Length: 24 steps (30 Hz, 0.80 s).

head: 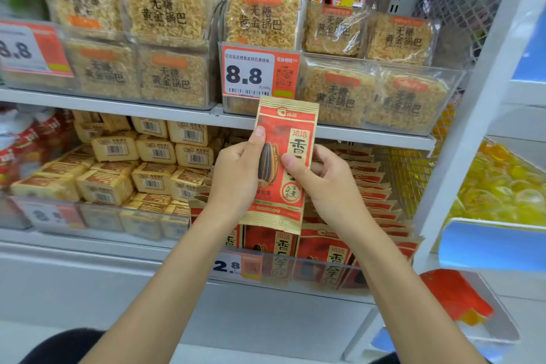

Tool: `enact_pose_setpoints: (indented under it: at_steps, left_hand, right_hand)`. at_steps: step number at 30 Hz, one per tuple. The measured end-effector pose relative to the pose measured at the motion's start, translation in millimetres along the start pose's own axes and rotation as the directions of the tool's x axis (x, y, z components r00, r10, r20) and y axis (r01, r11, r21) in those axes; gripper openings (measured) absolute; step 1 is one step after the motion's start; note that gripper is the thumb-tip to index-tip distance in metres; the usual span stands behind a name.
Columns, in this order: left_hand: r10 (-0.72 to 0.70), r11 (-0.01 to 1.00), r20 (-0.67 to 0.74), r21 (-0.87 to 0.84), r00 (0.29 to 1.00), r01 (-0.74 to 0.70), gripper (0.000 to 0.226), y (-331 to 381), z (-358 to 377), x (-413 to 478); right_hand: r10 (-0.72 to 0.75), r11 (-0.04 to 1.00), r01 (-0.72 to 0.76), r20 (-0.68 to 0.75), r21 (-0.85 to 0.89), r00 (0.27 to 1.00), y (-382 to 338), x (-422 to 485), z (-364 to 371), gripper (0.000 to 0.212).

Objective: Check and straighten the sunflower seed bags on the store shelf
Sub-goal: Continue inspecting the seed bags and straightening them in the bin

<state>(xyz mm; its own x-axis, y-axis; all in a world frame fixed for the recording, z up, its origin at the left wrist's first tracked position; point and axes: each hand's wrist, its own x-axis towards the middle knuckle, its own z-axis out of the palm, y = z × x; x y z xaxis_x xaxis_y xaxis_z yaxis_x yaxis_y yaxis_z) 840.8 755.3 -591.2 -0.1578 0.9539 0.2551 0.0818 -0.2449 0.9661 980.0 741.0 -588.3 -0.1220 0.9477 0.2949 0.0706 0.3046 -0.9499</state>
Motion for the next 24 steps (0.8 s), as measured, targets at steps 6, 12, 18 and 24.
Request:
enact_pose_setpoints:
  at_steps: [6, 12, 18, 24]
  left_hand:
    - [0.016, 0.996, -0.158, -0.083, 0.987, -0.029, 0.072, 0.6, -1.2, 2.1]
    - [-0.028, 0.986, -0.191, -0.164, 0.981, -0.004, 0.064, 1.6, -4.1, 1.1]
    - [0.161, 0.968, -0.184, -0.162, 0.97, -0.192, 0.042, 5.9, -9.3, -1.8]
    - [0.078, 0.92, 0.085, -0.39, 0.993, -0.039, 0.044, 16.5, 2.0, -14.6]
  right_hand:
    - [0.026, 1.0, -0.023, 0.189, -0.018, 0.982, -1.2, -8.1, 1.3, 0.045]
    - [0.049, 0.997, -0.026, 0.318, -0.078, 0.947, -1.3, -8.9, -2.9, 0.054]
    - [-0.196, 0.975, 0.209, 0.141, -0.082, 0.97, -5.7, -13.6, 5.7, 0.053]
    - [-0.381, 0.633, 0.407, 0.194, -0.658, 0.904, 10.1, -12.2, 3.9, 0.079]
